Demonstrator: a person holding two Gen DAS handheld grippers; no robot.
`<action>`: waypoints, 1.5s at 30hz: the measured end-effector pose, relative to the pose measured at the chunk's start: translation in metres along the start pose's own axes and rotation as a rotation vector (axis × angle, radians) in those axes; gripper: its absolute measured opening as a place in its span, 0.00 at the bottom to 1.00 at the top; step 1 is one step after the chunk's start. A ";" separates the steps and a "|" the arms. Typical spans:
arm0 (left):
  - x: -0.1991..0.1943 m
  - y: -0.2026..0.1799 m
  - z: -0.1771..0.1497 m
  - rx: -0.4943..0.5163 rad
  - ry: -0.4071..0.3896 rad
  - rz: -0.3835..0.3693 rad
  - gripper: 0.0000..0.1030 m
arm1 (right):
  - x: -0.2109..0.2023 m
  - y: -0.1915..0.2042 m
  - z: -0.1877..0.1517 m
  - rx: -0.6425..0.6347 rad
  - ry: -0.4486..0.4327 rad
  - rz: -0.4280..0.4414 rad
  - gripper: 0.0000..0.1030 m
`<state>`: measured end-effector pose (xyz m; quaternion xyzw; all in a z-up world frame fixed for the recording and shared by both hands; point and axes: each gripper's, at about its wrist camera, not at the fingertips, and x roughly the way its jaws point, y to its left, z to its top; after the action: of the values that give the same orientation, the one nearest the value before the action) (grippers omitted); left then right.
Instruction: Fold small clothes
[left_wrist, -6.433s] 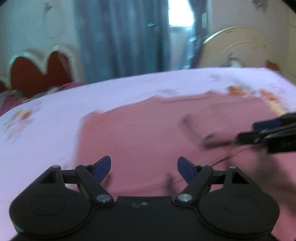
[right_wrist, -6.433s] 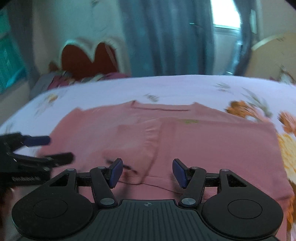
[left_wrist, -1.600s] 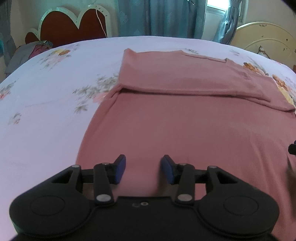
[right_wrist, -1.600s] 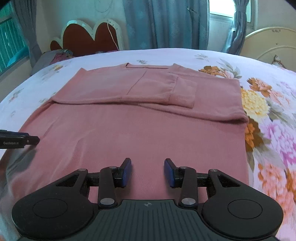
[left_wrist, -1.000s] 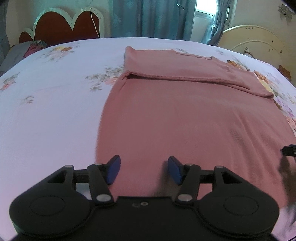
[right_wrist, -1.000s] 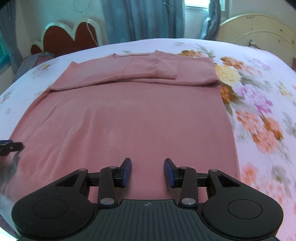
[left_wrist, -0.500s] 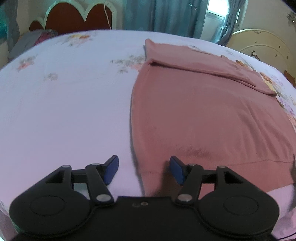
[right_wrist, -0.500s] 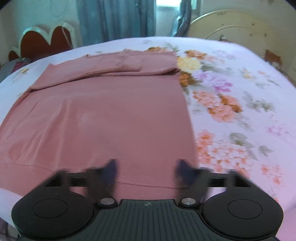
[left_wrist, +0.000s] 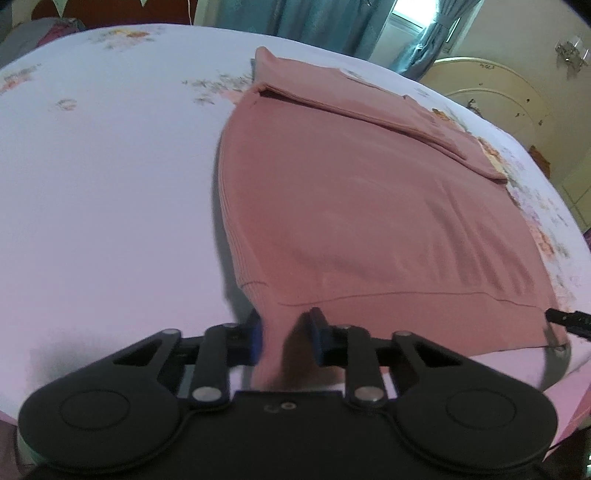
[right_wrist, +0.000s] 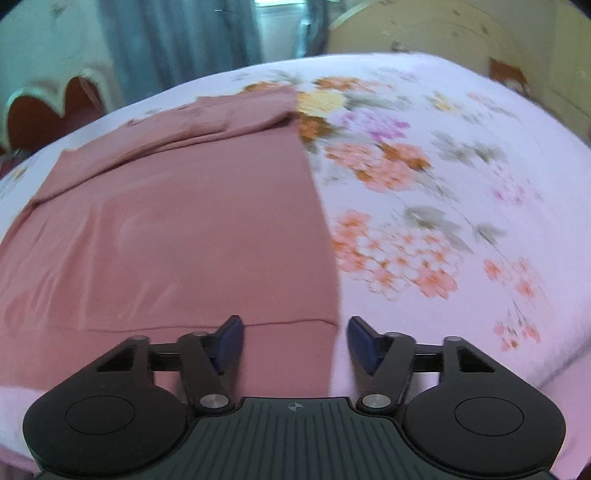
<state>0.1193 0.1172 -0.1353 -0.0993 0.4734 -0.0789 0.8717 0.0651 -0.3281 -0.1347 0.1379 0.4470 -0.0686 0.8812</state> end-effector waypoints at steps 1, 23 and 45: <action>0.001 0.001 0.001 -0.006 0.004 -0.013 0.15 | 0.001 -0.001 0.000 0.004 0.003 0.002 0.54; -0.024 -0.017 0.102 -0.029 -0.279 -0.162 0.05 | -0.027 0.018 0.096 0.035 -0.174 0.186 0.14; 0.124 -0.039 0.291 -0.060 -0.335 -0.001 0.05 | 0.169 0.018 0.302 0.207 -0.117 0.262 0.15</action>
<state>0.4296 0.0791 -0.0714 -0.1372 0.3236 -0.0474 0.9350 0.4019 -0.4026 -0.0975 0.2809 0.3635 -0.0067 0.8882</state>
